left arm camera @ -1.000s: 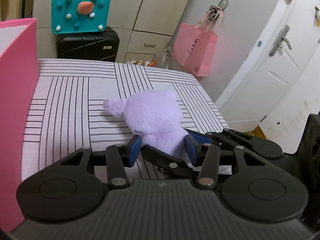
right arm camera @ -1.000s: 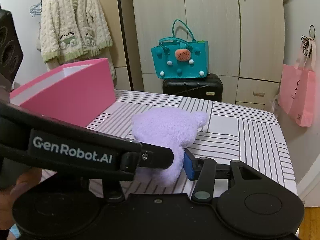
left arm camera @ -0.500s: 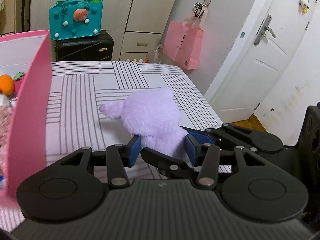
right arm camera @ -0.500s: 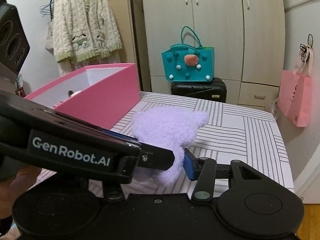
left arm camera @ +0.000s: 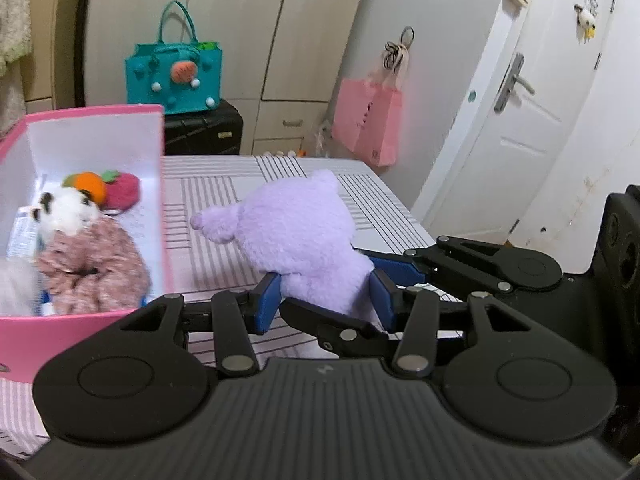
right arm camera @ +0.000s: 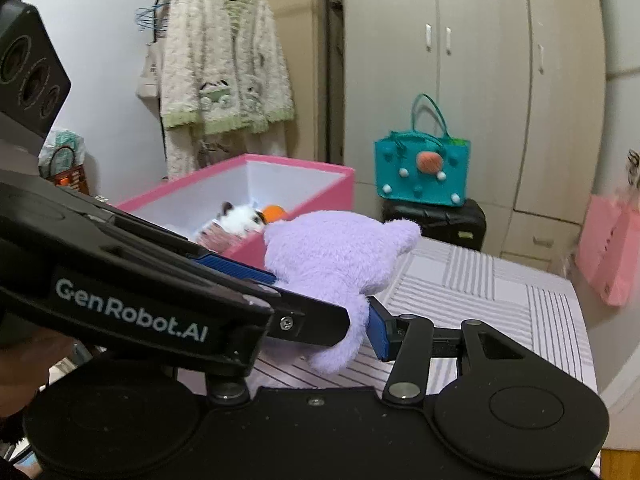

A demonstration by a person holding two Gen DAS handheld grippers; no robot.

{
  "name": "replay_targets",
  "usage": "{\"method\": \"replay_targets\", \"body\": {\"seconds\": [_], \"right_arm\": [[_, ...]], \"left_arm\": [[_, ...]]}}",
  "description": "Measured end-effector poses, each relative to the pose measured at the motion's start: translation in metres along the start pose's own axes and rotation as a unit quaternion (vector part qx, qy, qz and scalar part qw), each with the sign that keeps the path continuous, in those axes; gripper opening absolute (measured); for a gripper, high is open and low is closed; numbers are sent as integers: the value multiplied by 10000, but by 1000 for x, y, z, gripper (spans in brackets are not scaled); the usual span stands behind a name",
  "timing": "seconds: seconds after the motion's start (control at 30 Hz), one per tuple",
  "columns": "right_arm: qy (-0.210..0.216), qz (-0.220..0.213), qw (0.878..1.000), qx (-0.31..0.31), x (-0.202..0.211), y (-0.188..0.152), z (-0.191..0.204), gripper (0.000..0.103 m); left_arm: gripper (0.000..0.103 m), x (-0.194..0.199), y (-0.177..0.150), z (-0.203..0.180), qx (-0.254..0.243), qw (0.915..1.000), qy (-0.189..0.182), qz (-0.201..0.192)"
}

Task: Organize soft objects
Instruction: 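Lift the lilac plush and carry it over the pink box with both tools, then lower the lilac plush into the box and open both tools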

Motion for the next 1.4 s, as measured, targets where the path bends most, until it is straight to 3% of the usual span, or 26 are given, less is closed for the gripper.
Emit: {"method": "replay_targets", "body": {"seconds": [0.4, 0.63, 0.87, 1.07, 1.23, 1.4], "right_arm": [[345, -213, 9986, 331, -35, 53, 49, 55], [505, -57, 9986, 128, -81, 81, 54, 55], [760, 306, 9966, -7, -134, 108, 49, 55], [1069, 882, 9895, -417, -179, 115, 39, 55], [1153, 1258, 9841, -491, -215, 113, 40, 55], [1477, 1733, 9721, -563, -241, 111, 39, 56]], "left_arm": [[48, 40, 30, 65, 179, 9988, 279, -370], [48, 35, 56, 115, 474, 9968, 499, -410], [48, 8, 87, 167, 984, 9939, 473, -124], [48, -23, 102, 207, 1457, 9875, 424, 430], [48, -52, 102, 234, 1715, 9793, 663, 841], [48, -66, 96, 255, 2015, 9703, 881, 1005]]}}
Point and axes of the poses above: each gripper's, at about its wrist camera, not at the fingertips, and x roughly against the way its jaws point, z to its left, y to its top, the point moved 9 cm from there along -x, roughly the way its jaws point, and after that the axes turned 8 degrees about y, right-handed, at the moved point
